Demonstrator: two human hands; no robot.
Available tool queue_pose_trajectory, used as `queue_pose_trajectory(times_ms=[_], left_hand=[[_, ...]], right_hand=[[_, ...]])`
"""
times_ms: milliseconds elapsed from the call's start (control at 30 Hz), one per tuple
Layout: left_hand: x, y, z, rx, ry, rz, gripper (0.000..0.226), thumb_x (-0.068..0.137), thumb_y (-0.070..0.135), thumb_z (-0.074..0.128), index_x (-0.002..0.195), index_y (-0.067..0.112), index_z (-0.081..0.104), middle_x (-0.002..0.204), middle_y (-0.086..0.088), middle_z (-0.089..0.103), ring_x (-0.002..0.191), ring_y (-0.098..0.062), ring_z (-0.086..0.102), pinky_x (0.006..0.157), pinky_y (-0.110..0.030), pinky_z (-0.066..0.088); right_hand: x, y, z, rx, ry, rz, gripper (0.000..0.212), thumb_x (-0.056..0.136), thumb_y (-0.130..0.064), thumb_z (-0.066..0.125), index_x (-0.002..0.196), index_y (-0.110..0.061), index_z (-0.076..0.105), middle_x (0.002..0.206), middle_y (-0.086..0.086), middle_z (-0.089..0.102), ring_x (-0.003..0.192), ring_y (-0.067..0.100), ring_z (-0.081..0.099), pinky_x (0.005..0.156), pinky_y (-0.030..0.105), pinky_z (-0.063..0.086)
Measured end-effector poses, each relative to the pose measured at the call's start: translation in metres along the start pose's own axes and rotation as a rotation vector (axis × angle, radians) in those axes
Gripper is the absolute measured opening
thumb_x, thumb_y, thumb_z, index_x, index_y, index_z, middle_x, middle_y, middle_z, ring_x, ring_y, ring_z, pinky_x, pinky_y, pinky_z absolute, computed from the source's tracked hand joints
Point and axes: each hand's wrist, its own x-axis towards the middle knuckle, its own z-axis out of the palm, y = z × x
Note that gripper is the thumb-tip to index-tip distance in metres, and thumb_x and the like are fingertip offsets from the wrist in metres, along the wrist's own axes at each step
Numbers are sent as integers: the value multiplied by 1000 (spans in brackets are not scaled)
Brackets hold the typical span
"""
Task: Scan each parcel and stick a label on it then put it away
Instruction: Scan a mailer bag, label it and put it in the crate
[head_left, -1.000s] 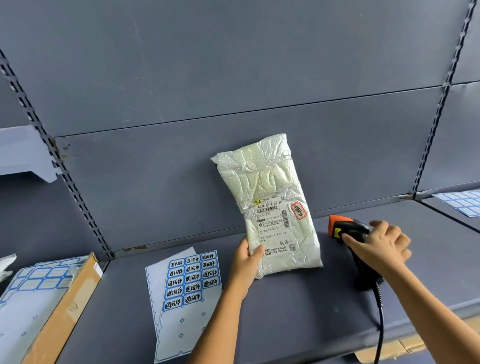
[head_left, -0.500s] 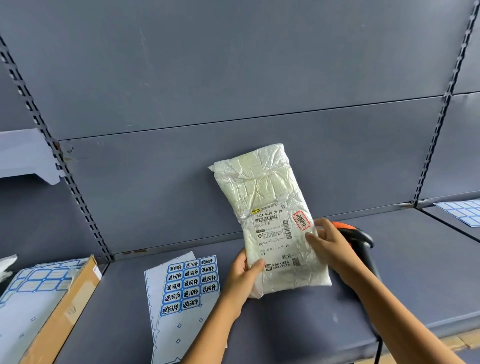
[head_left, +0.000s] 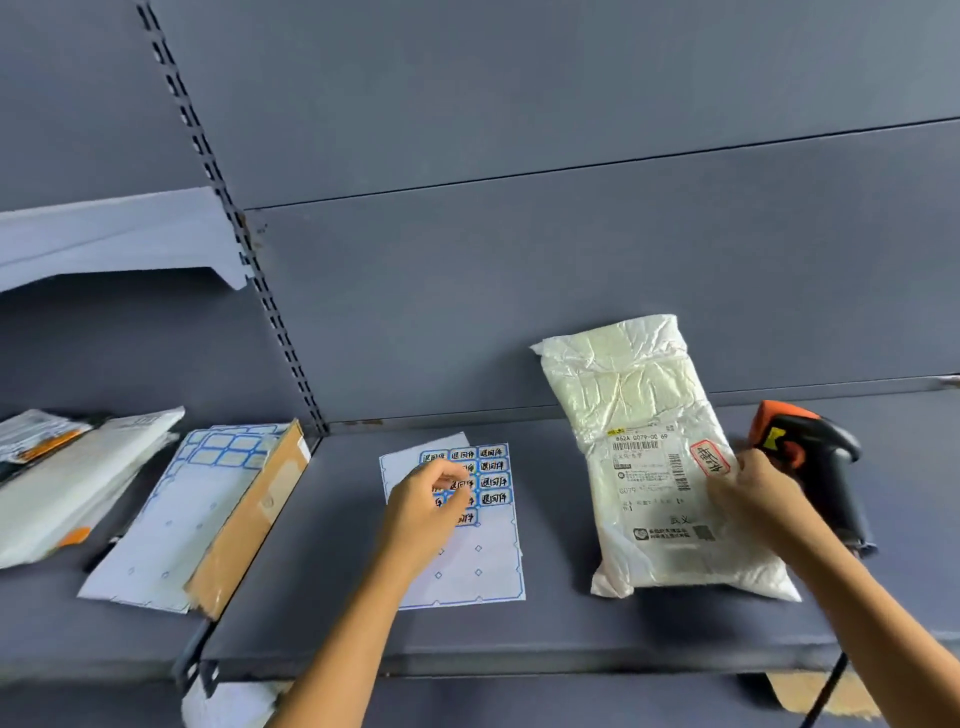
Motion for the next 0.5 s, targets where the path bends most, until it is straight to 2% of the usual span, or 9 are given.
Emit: queue_pose_trajectory(times_ms=[33,67,133,233,267,300,367,400,500], left_hand=[[-2,-5,-5,57,-26,-7,16,83,21,66,96,31,62,105,20,63,101,1,57,93,-26,46],[-3,-8,-9,123,-66,7,29,77,33,68,105,32,61,114,20,60,109,-1,54,98,-25,43],[-8,-14,-13,261,-202,36,70,65,58,61,128,31,53,133,17,50,125,-3,44,108,-22,30],[-13,-20,-8,442,-269,88,86,65,74,49,140,34,40,145,18,37,135,-4,30,105,-15,13],[-13,-22,-6,468,-236,121,90,62,80,42,139,35,40,145,19,38,134,-3,32,102,-15,13],[-12,-24,-6,491,-207,151,93,59,85,34,138,36,43,144,19,41,133,-3,35,100,-14,13],[-9,-28,-4,528,-177,216,99,59,94,20,134,36,48,141,19,46,129,-2,40,97,-14,15],[-10,-29,-4,541,-159,247,98,61,94,17,131,36,52,138,20,49,126,-2,43,96,-15,17],[-13,-30,-2,498,-84,299,73,74,79,32,121,31,62,126,18,59,115,-4,52,93,-16,22]], right_hand=[[-2,-1,3,-55,44,-29,19,86,-11,55,99,-1,47,95,18,53,82,33,48,72,36,38],[-3,-1,7,-129,124,-86,25,81,-7,58,101,1,46,101,23,51,87,37,48,77,41,40],[-7,-2,18,-298,297,-237,43,70,2,63,110,5,46,109,29,43,97,45,43,83,51,38],[-27,-23,34,-235,414,-525,49,65,7,60,113,1,51,109,25,46,96,40,40,85,46,32],[-36,-34,42,-172,349,-615,42,67,7,58,108,-2,54,105,18,50,94,35,42,83,40,32],[-46,-46,52,-101,205,-660,33,71,7,56,101,-7,56,99,9,52,89,32,44,77,32,32],[-62,-63,77,-8,-149,-595,23,78,3,54,91,-15,55,90,-1,54,84,31,46,67,23,28],[-66,-68,92,-2,-263,-531,19,81,-1,55,97,-13,55,96,3,58,89,33,51,67,24,29],[-74,-74,125,9,-308,-439,36,83,-11,61,116,-3,47,117,12,54,115,32,48,80,28,33]])
